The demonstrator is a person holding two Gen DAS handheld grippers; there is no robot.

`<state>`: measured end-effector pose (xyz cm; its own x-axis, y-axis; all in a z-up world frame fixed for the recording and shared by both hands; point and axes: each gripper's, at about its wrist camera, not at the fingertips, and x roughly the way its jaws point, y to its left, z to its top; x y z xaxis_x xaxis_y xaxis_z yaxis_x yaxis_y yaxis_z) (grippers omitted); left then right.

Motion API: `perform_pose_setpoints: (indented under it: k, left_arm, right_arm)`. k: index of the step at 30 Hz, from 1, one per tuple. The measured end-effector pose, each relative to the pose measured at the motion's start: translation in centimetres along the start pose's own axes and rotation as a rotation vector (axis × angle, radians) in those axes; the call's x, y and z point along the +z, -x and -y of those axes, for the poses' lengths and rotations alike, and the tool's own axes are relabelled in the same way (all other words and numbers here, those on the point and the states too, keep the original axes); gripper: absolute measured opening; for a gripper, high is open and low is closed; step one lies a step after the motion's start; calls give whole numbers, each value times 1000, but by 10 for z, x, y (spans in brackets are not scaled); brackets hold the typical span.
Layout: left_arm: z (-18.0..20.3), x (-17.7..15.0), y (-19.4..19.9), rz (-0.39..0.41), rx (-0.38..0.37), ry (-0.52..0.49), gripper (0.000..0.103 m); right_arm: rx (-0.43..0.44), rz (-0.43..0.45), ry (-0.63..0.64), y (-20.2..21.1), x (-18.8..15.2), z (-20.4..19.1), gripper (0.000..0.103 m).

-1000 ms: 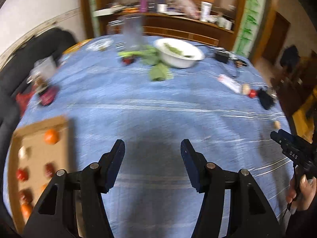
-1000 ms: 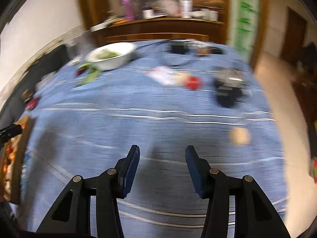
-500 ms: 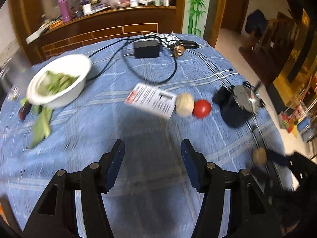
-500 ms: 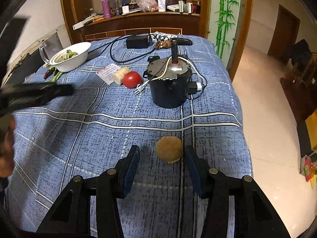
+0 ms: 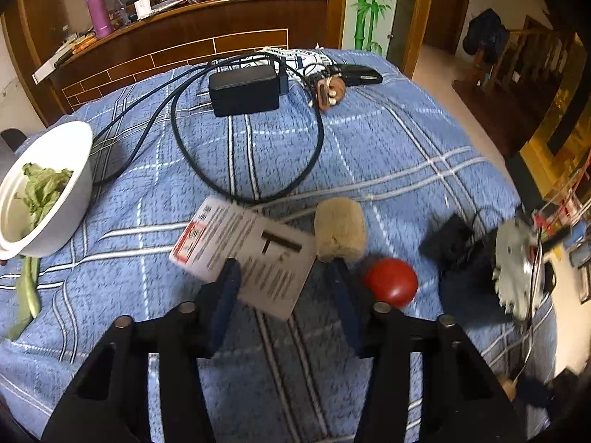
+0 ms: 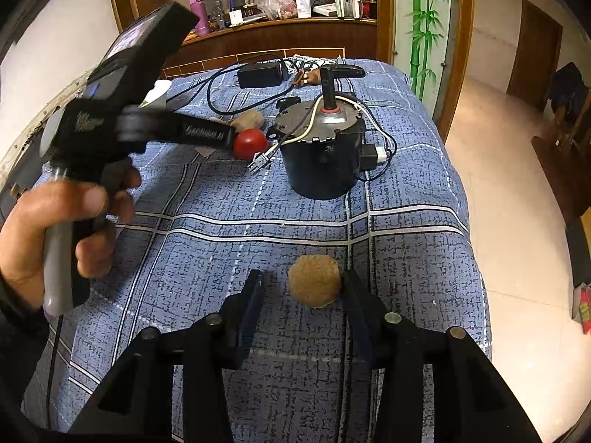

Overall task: Organize fruits
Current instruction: 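Grasp a red tomato with the left tool while the right tool grasps a tan ball, then carry the tomato and tan ball over the cardboard tray with both tools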

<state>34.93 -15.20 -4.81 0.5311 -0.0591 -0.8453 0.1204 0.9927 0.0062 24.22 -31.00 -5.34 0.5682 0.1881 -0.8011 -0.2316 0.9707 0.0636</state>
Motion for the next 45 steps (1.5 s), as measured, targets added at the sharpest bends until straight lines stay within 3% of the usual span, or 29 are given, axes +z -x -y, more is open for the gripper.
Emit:
perform_pose_setpoints:
  k: [1, 2, 4, 9, 17, 22, 23, 29, 36, 45]
  left_arm:
    - [0, 1, 0, 1, 0, 0, 40]
    - [1, 1, 1, 8, -3, -7, 26]
    - [3, -1, 2, 9, -17, -18, 17]
    - [-2, -15, 19, 8, -149, 40, 17]
    - [36, -7, 32, 69, -167, -50, 20]
    - [39, -8, 33, 47, -283, -40, 21]
    - [40, -10, 32, 50, -297, -47, 25]
    - [41, -13, 9, 21, -299, -52, 27]
    - [42, -11, 7, 52, -279, -81, 24]
    - [11, -52, 71, 83, -163, -81, 24]
  right_arm:
    - [-5, 2, 0, 0, 0, 0, 36]
    - [-6, 4, -4, 0, 0, 1, 30]
    - [1, 8, -10, 1, 0, 1, 29]
    - [13, 15, -9, 2, -1, 2, 29]
    - [18, 13, -9, 2, 0, 2, 29]
    - [28, 15, -11, 1, 0, 3, 29]
    - [30, 15, -12, 1, 0, 4, 29]
    - [31, 16, -10, 1, 0, 4, 29]
    - [19, 20, -2, 2, -1, 1, 29]
    - [80, 20, 73, 15, -8, -40, 29]
